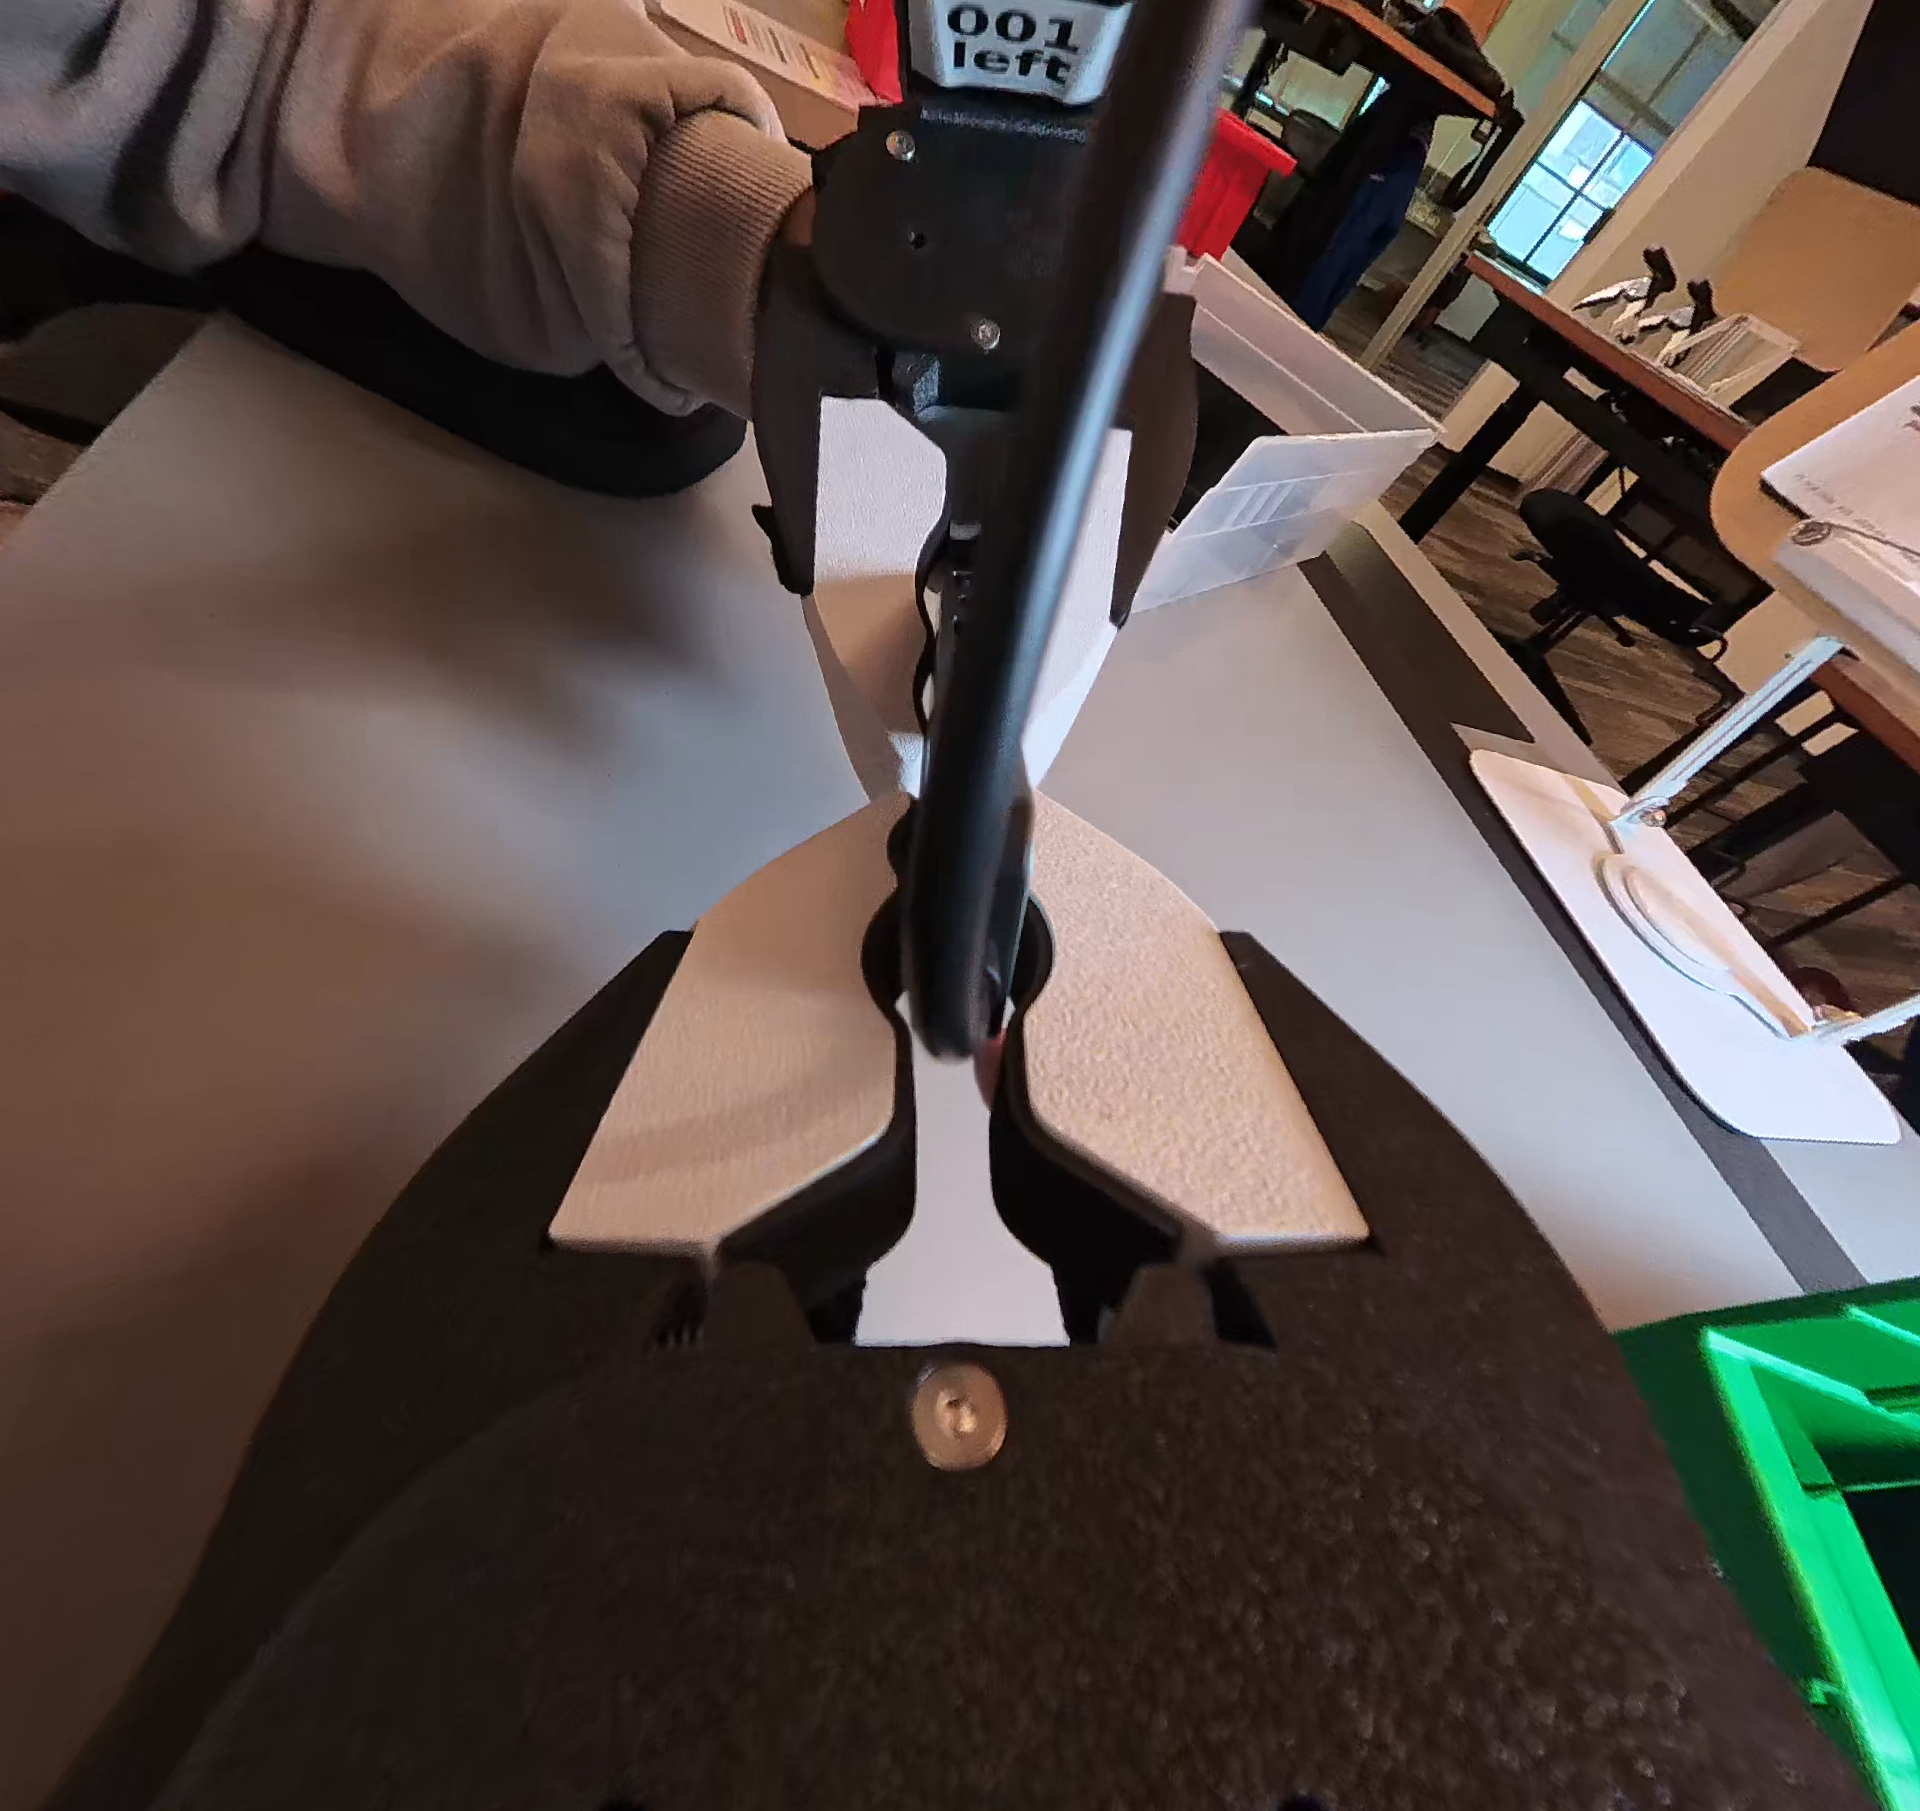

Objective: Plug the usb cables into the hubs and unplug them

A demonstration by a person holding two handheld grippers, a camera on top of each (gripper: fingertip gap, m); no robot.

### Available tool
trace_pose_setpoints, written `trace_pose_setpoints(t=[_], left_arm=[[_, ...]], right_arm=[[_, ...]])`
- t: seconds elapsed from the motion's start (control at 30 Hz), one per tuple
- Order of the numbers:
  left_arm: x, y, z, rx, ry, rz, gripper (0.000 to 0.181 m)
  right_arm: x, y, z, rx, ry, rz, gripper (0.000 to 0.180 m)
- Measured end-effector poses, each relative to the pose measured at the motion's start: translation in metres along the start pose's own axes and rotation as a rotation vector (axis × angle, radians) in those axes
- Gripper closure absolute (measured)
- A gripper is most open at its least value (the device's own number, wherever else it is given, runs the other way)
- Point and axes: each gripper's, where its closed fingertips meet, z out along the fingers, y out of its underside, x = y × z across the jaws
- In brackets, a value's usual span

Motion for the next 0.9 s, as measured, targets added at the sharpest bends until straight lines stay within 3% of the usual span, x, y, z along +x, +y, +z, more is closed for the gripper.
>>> trace_pose_setpoints(t=[0.27,0.67,0.8,0.9], left_arm=[[-0.001,0.011,0.001,-0.091,-0.017,0.013,0.172],[0.002,0.001,0.001,0.012,0.034,-0.059,0.169],[-0.026,-0.011,-0.037,0.094,-0.053,-0.103,0.151],[-0.079,-0.013,-0.112,0.114,-0.293,-0.144,0.150]], right_arm=[[0.000,-0.005,0.001,0.067,-0.019,0.086,0.167],[0.000,-0.005,-0.001,0.015,-0.035,0.076,0.168],[0.021,-0.009,-0.016,-0.013,0.045,0.071,0.168],[0.045,-0.007,-0.033,-0.043,0.137,0.077,0.168]])
